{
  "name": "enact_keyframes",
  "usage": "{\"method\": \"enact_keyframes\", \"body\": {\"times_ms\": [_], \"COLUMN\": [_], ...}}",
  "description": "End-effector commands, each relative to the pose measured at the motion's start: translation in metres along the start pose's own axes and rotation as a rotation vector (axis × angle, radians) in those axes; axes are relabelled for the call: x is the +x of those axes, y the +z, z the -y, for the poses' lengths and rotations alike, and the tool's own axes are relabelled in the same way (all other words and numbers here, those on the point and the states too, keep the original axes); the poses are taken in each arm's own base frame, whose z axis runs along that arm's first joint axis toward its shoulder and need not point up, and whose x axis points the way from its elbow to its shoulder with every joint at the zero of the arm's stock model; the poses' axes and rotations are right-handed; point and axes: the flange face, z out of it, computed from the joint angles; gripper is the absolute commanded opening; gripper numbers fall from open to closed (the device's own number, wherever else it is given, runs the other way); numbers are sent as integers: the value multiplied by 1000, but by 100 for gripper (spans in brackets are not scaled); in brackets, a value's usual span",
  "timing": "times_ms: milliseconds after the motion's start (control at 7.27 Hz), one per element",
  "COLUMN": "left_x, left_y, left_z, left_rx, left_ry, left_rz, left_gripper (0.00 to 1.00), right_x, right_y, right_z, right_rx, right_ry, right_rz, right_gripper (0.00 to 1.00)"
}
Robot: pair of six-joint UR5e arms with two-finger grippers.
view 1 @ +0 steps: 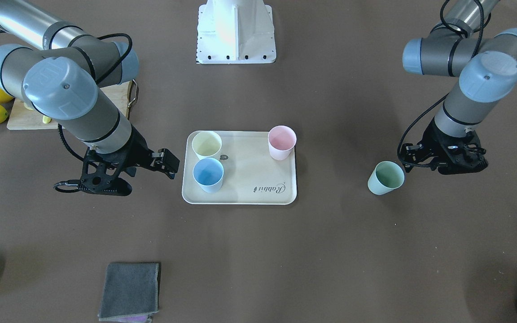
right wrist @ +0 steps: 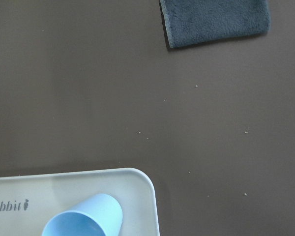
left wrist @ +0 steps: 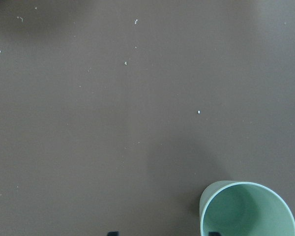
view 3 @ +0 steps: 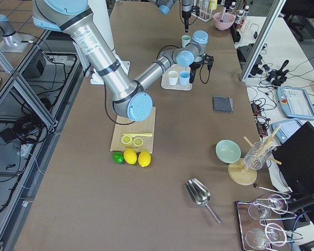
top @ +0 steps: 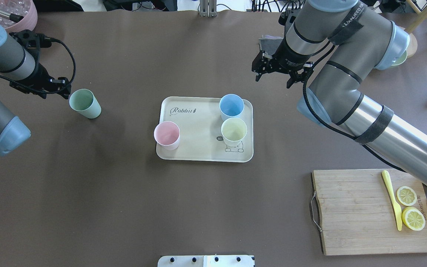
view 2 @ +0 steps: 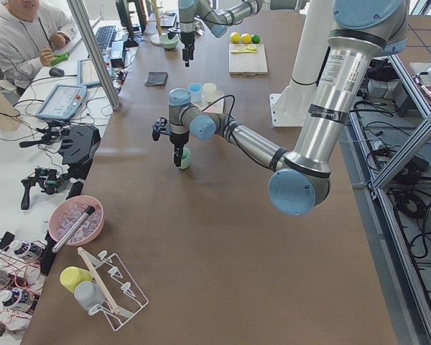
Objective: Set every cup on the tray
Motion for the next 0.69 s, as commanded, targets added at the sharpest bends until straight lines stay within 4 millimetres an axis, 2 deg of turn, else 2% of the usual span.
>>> {"method": "enact_keyframes", "body": {"times_ms": [0, 275, 550], "left_x": [16, 11, 12], "left_y": [7, 17, 23], "left_z": [-7, -9, -5], "left_rx": [-15, -19, -15], "left_ry": [-8, -8, -5], "left_rz": [-9, 1, -7], "left_gripper": [64, 55, 55], "right_x": [4, 16, 16], "right_y": [2, 7, 7], "right_z": [1, 2, 1], "right_rx": [1, 0, 0], "right_ry": [2, -10, -12], "right_rz": [-6, -17, -17], "right_gripper": [100, 100, 100]}}
